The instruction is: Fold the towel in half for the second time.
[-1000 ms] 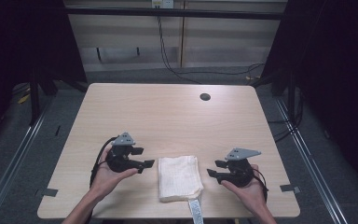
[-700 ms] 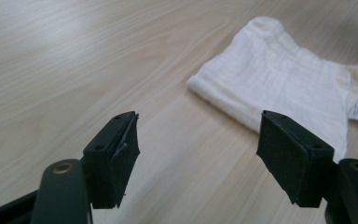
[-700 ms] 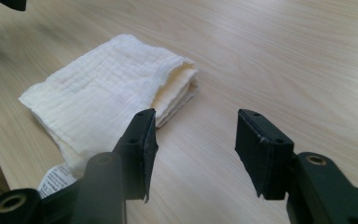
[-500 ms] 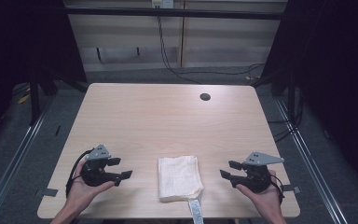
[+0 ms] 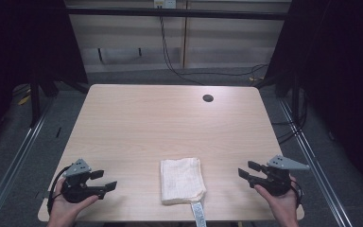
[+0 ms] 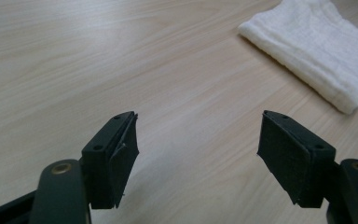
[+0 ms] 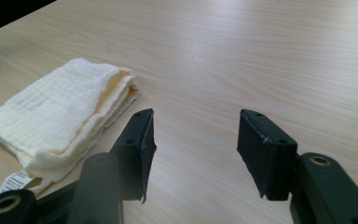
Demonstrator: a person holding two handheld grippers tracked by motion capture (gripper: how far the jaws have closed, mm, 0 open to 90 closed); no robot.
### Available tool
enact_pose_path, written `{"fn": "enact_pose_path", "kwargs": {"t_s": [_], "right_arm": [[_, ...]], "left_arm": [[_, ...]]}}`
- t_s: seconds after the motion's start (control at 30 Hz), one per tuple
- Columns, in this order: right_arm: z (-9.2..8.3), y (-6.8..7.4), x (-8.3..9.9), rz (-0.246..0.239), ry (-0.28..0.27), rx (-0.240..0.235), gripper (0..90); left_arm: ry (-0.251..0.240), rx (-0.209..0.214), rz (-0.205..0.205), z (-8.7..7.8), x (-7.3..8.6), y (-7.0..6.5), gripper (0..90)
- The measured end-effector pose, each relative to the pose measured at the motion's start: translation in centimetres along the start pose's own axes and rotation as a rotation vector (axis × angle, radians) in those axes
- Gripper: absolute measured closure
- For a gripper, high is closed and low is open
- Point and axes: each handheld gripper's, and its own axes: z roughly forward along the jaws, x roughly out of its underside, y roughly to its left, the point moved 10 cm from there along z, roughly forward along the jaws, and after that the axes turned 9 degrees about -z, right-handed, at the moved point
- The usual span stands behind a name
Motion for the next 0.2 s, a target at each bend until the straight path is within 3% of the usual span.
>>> {"fn": "enact_pose_path", "kwargs": {"t_s": [0.2], "right_arm": [[0.33,-0.52,1.06,0.013,0.014,-0.001,43.8]], "left_arm": [[-0.035,-0.017,-0.037,-0.23,-0.29,1.06,30.2]]}}
